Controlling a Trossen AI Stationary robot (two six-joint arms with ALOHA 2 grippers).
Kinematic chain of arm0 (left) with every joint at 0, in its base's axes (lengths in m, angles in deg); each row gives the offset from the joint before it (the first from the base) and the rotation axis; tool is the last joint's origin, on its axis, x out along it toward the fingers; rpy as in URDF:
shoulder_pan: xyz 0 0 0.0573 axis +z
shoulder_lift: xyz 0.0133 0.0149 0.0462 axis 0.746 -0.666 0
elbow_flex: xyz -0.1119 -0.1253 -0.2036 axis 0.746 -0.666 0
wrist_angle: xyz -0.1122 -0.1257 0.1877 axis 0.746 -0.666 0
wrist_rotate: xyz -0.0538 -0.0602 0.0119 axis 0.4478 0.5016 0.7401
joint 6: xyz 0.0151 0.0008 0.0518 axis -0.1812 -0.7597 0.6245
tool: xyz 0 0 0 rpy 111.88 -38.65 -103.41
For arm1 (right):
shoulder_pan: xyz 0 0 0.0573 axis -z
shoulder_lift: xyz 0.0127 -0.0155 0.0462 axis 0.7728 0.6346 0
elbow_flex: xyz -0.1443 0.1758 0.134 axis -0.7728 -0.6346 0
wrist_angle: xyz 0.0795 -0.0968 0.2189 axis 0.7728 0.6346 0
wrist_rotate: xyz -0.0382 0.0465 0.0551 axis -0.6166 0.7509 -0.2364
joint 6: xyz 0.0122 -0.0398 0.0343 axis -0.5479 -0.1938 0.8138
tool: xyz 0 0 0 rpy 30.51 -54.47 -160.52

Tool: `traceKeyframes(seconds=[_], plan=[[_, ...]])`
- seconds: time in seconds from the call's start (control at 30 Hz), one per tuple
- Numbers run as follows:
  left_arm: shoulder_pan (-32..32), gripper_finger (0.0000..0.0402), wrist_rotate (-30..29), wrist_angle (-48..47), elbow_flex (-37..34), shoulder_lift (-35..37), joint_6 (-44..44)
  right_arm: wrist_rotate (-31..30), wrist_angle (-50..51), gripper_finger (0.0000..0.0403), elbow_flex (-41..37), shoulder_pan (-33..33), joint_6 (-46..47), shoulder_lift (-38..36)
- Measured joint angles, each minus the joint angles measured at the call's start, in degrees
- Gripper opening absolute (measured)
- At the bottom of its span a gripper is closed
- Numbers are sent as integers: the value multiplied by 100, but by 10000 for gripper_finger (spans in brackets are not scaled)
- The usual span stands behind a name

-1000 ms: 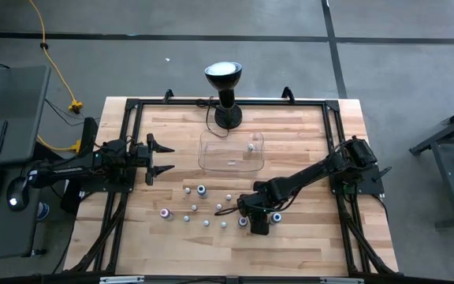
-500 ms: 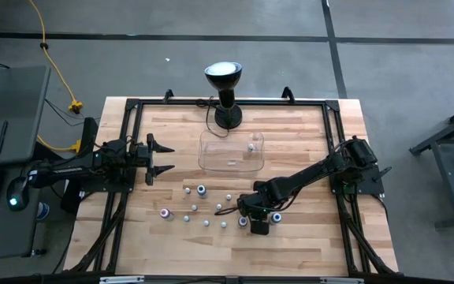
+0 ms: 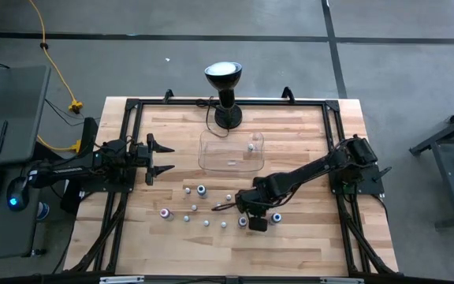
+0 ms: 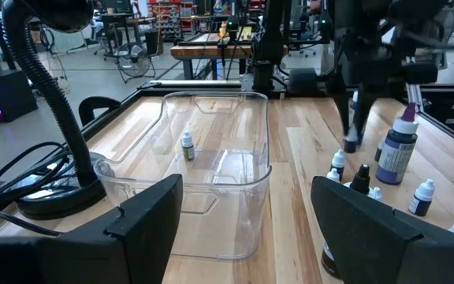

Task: Pick & Place food coloring
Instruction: Put the red food coloring bottle into the transparent bin

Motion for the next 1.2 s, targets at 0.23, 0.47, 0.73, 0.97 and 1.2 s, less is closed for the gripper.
traceKeyframes(seconds=[0.23,0.47,0.73,0.97,1.2], plan=[[-1,278,0,0,-1,-2,1,-287,979,40,713,146,385,-149],[0,278,0,0,-2,-2,0,-609,1939,40,1693,312,626,-182],[-2,278,0,0,0,-1,0,-836,2110,40,2475,509,630,-184],[-1,278,0,0,0,-1,-1,-1037,1915,40,2648,684,621,-184],[-2,278,0,0,-2,0,1,-914,1586,40,2655,748,601,-182]])
